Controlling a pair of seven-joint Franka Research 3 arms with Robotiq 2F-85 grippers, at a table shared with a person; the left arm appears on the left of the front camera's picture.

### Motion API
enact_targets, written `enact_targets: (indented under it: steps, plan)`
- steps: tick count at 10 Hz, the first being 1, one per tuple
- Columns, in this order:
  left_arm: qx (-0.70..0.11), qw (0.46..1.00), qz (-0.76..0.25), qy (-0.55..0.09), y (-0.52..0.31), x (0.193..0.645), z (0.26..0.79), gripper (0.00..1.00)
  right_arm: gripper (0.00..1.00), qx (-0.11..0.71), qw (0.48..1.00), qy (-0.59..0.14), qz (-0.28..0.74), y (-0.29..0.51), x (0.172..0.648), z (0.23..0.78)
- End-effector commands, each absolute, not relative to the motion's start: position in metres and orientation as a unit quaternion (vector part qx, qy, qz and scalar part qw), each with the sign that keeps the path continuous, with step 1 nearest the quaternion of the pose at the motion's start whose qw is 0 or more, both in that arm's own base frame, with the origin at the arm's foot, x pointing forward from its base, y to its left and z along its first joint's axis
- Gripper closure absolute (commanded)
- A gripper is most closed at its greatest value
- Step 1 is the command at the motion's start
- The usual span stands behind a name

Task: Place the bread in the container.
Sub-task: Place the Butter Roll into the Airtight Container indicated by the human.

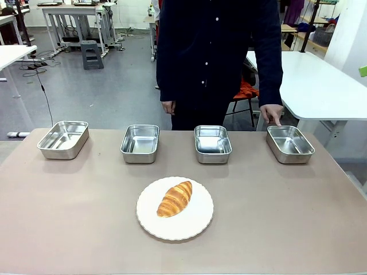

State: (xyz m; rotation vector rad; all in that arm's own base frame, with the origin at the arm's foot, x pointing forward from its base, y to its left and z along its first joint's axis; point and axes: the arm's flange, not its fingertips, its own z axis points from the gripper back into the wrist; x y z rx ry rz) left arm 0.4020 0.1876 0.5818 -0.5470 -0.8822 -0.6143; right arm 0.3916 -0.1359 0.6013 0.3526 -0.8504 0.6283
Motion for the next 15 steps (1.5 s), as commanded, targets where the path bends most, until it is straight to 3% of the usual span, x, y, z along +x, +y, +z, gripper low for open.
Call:
enact_targets:
  steps: [1, 4, 8, 10, 13, 15]
  plan:
    - [-0.260, 0.820, -0.293, -0.418, 0.188, 0.400, 0.584, 0.00, 0.00, 0.176, 0.843, -0.410, 0.300, -0.136, 0.392, 0.601]
    - [-0.260, 0.820, -0.293, -0.418, 0.188, 0.400, 0.584, 0.00, 0.00, 0.167, 0.849, -0.404, 0.298, -0.136, 0.392, 0.601]
    - [-0.260, 0.820, -0.293, -0.418, 0.188, 0.400, 0.584, 0.00, 0.00, 0.146, 0.876, -0.343, 0.307, -0.023, 0.394, 0.641]
    - [-0.260, 0.820, -0.293, -0.418, 0.188, 0.400, 0.584, 0.00, 0.00, 0.097, 0.899, -0.309, 0.294, 0.052, 0.374, 0.651]
    - [-0.260, 0.820, -0.293, -0.418, 0.188, 0.400, 0.584, 0.00, 0.00, 0.034, 0.940, -0.263, 0.213, 0.180, 0.342, 0.627]
    - [-0.260, 0.820, -0.293, -0.418, 0.188, 0.400, 0.584, 0.00, 0.00, 0.068, 0.962, -0.206, 0.164, 0.240, 0.332, 0.585]
